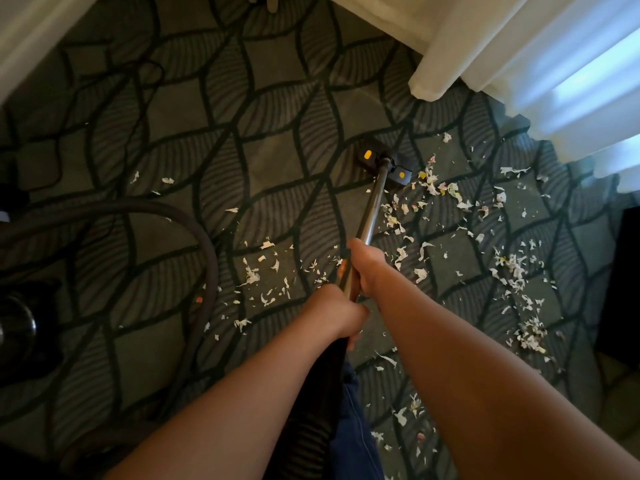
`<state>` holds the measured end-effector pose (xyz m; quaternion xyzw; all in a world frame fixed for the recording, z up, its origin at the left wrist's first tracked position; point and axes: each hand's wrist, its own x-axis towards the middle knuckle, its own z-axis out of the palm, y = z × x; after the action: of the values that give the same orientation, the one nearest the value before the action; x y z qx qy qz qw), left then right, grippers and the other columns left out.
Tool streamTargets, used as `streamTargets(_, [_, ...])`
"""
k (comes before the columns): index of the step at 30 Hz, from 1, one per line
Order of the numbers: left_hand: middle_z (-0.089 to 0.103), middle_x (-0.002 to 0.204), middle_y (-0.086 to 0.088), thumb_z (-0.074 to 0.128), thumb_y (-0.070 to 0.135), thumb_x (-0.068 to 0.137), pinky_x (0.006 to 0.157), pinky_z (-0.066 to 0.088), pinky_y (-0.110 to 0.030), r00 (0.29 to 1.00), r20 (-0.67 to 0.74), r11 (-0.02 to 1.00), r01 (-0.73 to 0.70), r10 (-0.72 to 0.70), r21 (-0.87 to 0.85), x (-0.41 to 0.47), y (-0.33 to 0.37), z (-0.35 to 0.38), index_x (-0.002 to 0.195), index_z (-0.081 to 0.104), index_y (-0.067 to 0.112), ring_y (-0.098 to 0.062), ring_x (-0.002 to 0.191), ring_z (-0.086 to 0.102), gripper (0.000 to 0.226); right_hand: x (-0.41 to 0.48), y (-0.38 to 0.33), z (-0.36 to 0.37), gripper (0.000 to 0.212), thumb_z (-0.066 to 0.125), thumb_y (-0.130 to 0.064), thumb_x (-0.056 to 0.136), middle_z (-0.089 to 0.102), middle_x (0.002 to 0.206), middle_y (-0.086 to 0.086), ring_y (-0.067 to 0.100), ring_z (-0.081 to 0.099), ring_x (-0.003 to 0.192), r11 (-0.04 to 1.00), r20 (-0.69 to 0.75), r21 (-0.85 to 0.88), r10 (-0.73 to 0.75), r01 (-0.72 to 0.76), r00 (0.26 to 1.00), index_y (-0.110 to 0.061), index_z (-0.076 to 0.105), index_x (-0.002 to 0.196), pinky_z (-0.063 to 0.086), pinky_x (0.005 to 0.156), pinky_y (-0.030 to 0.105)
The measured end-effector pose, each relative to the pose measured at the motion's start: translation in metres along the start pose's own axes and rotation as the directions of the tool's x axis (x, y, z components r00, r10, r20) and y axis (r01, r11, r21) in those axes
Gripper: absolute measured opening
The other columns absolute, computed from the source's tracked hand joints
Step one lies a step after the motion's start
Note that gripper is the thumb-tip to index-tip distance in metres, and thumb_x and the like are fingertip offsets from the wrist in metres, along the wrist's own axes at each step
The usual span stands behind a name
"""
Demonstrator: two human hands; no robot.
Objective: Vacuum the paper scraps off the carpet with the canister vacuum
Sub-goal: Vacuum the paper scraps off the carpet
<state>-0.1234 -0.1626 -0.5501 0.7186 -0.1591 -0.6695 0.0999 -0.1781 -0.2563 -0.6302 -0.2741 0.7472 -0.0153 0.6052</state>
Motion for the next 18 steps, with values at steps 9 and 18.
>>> streamTargets(9, [0.056, 0.052, -0.007, 0.054, 0.009, 0.087, 0.055, 0.048, -0.026, 1.000, 0.027, 0.999, 0.007, -0.008, 0.032, -0.011, -0.033, 0.004, 0.073, 0.056, 0.006, -0.020, 0.039, 0.053, 0.014, -0.010, 0.033, 0.011, 0.023, 0.051, -0.021, 0.099, 0.053, 0.067, 0.006, 0.016, 0.052, 0.051, 0.998, 0.009, 0.055, 0.003, -0.004, 1.000, -0.002, 0.052, 0.113, 0.050, 0.054, 0.028])
streamTargets(18, [0.054, 0.055, -0.005, 0.052, 0.008, 0.089, 0.050, 0.047, -0.026, 0.996, 0.085, 0.999, 0.033, -0.034, 0.010, -0.027, -0.066, 0.012, 0.080, 0.053, 0.008, -0.017, 0.041, 0.051, 0.009, -0.021, 0.070, 0.015, 0.019, 0.051, -0.024, 0.098, 0.055, 0.070, 0.006, 0.016, 0.053, 0.056, 1.000, -0.013, 0.027, 0.011, -0.011, 1.000, -0.005, 0.053, 0.103, 0.051, 0.058, 0.029])
